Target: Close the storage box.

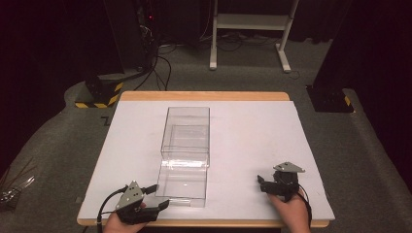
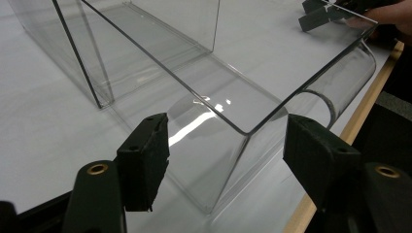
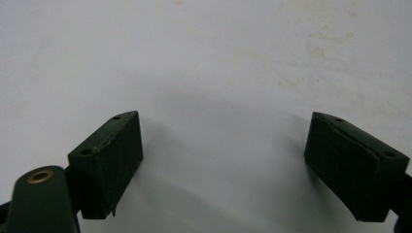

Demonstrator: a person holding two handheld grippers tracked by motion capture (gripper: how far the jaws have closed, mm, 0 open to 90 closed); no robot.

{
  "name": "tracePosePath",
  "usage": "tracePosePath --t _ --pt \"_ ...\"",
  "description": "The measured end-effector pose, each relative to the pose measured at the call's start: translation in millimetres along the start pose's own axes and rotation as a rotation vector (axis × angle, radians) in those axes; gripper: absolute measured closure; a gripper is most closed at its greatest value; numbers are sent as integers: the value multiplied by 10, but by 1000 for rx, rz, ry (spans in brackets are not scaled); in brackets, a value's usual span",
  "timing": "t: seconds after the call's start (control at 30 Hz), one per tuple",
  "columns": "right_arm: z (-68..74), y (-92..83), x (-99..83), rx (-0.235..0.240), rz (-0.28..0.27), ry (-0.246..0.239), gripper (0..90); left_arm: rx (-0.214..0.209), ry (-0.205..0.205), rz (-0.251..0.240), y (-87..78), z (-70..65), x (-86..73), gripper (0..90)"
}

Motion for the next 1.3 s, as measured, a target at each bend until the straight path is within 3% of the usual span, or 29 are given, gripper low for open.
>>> tracePosePath --t 0.13,0.83,1.3 --pt "0 0 0 0 0 0 139 8 -11 -13 0 5 1 377" --pt "0 0 0 0 1 0 138 50 -39 -38 126 53 28 386" --pt "1 0 0 0 0 0 139 74 -25 -55 203 95 50 442"
Point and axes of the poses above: each handheld gripper's, and its own axes: y roughly forward along the jaws, x roughly out of its top, z roughly to its left, the point moved 1 cm from there along y, roughly forward along the jaws, and after that the axes turned 8 degrees about -z, right-handed, at the moved point
